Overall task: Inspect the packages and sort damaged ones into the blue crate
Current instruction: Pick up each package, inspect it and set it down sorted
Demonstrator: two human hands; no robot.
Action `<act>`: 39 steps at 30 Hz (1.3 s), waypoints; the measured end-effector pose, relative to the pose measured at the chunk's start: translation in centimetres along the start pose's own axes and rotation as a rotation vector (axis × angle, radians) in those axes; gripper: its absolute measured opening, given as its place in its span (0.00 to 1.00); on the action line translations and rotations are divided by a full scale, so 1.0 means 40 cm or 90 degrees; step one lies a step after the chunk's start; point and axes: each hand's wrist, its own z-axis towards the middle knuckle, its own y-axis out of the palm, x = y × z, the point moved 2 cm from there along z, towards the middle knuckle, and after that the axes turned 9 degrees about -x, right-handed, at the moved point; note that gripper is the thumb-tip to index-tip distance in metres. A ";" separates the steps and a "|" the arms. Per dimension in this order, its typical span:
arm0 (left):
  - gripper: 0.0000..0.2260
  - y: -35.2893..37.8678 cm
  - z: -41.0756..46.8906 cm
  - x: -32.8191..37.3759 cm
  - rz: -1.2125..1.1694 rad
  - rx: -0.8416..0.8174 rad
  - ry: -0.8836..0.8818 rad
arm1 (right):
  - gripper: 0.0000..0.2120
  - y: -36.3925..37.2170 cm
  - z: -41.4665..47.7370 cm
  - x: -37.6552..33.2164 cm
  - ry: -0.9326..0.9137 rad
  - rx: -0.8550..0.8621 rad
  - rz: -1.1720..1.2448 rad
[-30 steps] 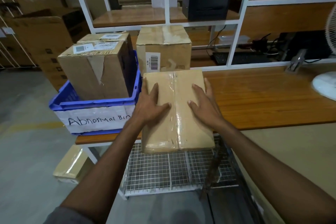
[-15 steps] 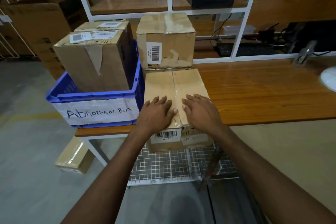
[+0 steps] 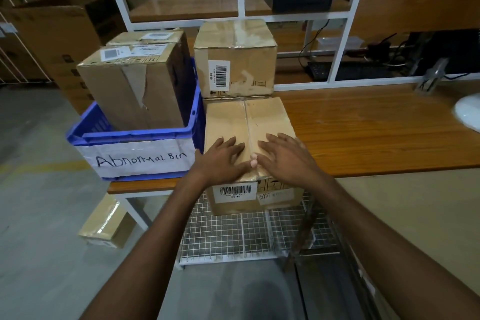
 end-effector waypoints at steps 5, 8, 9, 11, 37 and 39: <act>0.53 0.043 -0.054 -0.054 -0.077 -0.050 0.086 | 0.48 0.041 -0.080 0.035 0.013 -0.001 0.048; 0.49 0.065 -0.052 -0.067 -0.091 0.065 0.096 | 0.49 0.050 -0.085 0.038 0.002 0.025 0.078; 0.48 0.069 -0.052 -0.067 -0.102 0.097 0.097 | 0.48 0.048 -0.085 0.036 0.003 0.044 0.099; 0.44 0.063 -0.059 -0.062 -0.113 0.143 0.106 | 0.45 0.034 -0.090 0.034 0.015 0.084 0.152; 0.10 -0.157 -0.058 0.043 -0.101 0.633 0.175 | 0.17 -0.122 -0.035 -0.082 -0.070 0.602 0.004; 0.11 -0.158 -0.051 0.039 -0.065 0.650 0.159 | 0.31 -0.057 -0.067 -0.097 -0.111 0.490 -0.055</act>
